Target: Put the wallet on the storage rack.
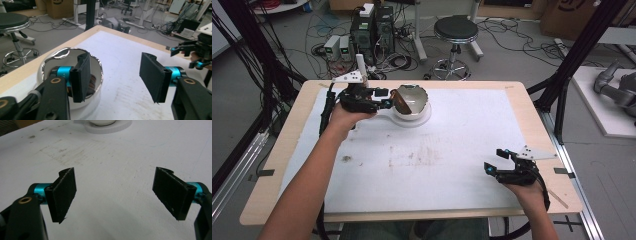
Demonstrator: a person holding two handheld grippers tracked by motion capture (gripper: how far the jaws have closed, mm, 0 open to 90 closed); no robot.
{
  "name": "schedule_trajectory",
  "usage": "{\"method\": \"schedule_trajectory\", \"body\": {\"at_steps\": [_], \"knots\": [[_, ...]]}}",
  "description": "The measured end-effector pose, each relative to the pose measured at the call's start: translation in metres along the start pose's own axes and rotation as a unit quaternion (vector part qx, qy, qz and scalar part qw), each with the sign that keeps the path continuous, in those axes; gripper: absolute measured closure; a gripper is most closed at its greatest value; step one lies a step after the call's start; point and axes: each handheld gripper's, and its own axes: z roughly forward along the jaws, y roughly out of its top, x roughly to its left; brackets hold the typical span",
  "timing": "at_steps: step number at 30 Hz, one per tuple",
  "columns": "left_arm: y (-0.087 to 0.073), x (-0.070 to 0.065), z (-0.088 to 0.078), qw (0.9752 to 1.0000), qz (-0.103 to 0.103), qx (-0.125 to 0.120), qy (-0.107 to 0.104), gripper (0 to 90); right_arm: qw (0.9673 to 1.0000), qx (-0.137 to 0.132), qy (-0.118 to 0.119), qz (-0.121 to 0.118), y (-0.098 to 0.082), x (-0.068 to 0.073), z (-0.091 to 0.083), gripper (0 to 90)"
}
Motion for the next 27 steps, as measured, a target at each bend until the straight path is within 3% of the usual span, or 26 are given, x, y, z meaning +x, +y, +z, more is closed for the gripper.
{"method": "schedule_trajectory", "body": {"at_steps": [9, 17, 27], "knots": [[-0.015, -0.016, -0.017, 0.9998, 0.004, -0.002, -0.020, 32.3, 1.0000, 0.002, 0.005, -0.001, 0.002, 0.000, 0.006, 19.5], [-0.038, -0.025, -0.032, 0.9998, 0.001, 0.016, -0.013, 29.5, 0.9999, 0.002, 0.011, -0.008, 0.007, 0.001, 0.015, 19.6], [-0.067, -0.034, -0.052, 0.9999, -0.003, 0.012, 0.000, 26.7, 0.9998, 0.001, 0.019, -0.011, 0.011, 0.003, 0.025, 19.5]]}}
